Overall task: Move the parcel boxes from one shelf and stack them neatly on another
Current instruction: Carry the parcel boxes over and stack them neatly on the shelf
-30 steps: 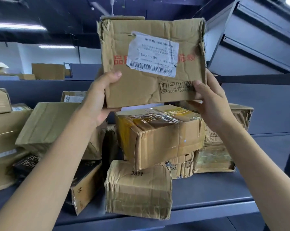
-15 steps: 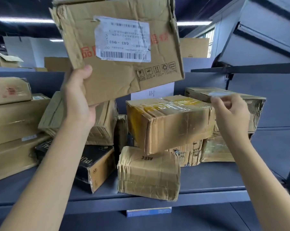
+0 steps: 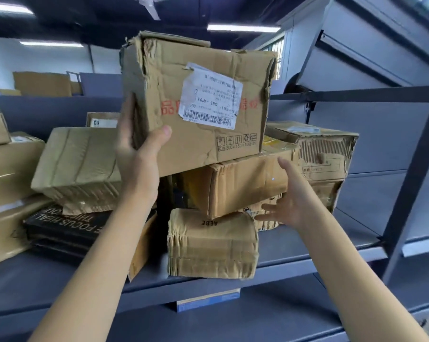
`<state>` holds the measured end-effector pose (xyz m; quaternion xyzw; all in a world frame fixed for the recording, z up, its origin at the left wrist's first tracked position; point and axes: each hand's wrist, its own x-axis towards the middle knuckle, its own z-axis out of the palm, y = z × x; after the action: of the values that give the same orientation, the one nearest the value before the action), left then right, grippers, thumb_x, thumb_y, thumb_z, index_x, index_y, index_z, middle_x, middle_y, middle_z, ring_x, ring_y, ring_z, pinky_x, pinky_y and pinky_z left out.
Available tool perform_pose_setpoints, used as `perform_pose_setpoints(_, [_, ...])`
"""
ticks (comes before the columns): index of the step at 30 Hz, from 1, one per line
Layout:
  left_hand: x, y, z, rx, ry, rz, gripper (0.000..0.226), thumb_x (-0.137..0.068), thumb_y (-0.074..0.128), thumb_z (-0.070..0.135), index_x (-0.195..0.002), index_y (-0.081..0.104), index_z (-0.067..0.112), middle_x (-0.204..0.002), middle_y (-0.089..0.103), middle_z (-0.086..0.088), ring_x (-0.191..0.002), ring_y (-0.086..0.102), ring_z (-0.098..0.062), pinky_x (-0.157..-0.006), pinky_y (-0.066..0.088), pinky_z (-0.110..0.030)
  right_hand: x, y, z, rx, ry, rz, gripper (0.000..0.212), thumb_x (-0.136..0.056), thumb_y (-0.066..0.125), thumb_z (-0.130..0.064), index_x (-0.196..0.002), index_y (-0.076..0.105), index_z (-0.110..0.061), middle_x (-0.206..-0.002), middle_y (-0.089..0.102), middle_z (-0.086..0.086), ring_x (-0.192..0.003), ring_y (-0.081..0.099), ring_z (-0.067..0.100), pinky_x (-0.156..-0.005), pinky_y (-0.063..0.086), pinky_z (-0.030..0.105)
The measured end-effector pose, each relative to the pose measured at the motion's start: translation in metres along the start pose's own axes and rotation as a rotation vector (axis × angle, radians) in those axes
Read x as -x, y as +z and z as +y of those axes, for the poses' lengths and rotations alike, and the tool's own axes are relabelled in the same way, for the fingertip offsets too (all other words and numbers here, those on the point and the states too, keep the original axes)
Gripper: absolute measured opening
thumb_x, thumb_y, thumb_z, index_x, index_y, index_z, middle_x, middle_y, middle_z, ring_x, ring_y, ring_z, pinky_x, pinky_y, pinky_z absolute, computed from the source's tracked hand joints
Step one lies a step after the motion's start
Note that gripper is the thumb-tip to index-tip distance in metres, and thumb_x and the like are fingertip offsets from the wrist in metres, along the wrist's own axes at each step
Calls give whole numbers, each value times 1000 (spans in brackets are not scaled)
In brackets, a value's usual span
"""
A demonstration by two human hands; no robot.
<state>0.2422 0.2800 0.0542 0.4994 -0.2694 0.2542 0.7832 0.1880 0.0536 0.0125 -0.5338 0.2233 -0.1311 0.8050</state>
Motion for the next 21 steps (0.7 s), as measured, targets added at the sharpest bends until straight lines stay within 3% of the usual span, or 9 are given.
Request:
perform_pose_setpoints(2, [-1,0,-3,16,-5,6,84,-63,67,27,-142,40,17,-138,52,-8,-124,51,-23,-104,41,-49,-4,17,-7,-27,1,32,77,-74,67,-57,-132,35,-20,-133,45,13,-119,44,44,-87,40,70])
perform_pose_setpoints(5, [-2,-2,-7,44,-8,20,84,-63,68,27,-142,41,17,-141,49,-6,-127,49,-21,-106,40,-47,-8,40,-10,-36,11,122,120,-41,79,-63,-140,29,-16,-139,43,10,-124,44,40,-88,37,71])
perform_pose_setpoints(6, [-3,-2,-8,50,-7,22,84,-62,68,26,-142,41,18,-142,48,-5,-128,48,-19,-106,41,-44,-8,46,-9,-33,12,127,123,-38,80,-64,-140,30,-16,-140,43,8,-125,44,38,-92,37,69])
perform_pose_setpoints(8, [-5,-3,-11,61,0,22,83,-63,68,26,-141,42,20,-143,46,-3,-128,47,-15,-105,42,-38,-8,50,-7,-56,21,122,112,-48,79,-64,-137,34,-14,-135,47,10,-120,48,36,-93,39,65])
perform_pose_setpoints(11, [-6,-3,-12,67,19,10,81,-64,67,26,-141,41,23,-143,46,-2,-128,47,-14,-103,44,-36,-8,47,-5,-85,11,129,89,-64,78,-53,-132,38,-12,-123,52,13,-106,53,34,-82,47,59])
perform_pose_setpoints(14, [-6,-4,-10,107,13,22,81,-65,67,21,-142,41,17,-140,50,-5,-125,51,-17,-101,46,-35,-3,39,0,-86,-45,141,89,-60,80,-51,-132,41,-15,-122,54,12,-104,54,32,-65,50,50])
perform_pose_setpoints(17, [-11,-6,-4,183,4,25,82,-64,66,21,-141,41,9,-137,53,-11,-122,54,-23,-94,49,-32,7,28,7,-94,-111,134,97,-52,77,-54,-133,42,-14,-124,53,12,-106,54,31,-59,51,43])
perform_pose_setpoints(21, [-12,-3,11,207,11,19,70,-71,60,14,-139,43,6,-127,59,-12,-110,60,-20,-85,50,-29,21,-1,9,-123,-188,150,81,-62,75,-48,-128,49,-11,-123,57,14,-96,55,27,-65,49,37])
